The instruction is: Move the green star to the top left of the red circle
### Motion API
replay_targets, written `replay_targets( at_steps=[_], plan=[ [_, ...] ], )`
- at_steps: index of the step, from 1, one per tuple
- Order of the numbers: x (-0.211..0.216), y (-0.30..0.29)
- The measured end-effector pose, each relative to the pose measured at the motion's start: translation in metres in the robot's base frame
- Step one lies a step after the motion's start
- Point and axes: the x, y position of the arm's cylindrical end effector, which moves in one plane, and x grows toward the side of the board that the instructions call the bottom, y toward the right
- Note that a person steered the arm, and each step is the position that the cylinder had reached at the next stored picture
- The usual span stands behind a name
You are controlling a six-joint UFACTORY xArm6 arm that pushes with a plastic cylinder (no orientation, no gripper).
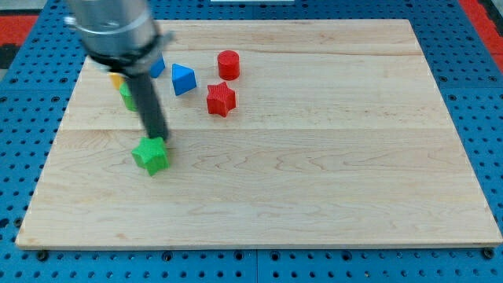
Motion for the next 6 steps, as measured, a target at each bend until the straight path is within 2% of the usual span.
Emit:
replay_targets(
  at_steps=[1,2,3,4,6],
  plan=[
    [0.009,-0.059],
    [0.014,-0.083],
    [0.037,-0.108],
    [0.051,-0.059],
    [0.036,0.083]
  ],
)
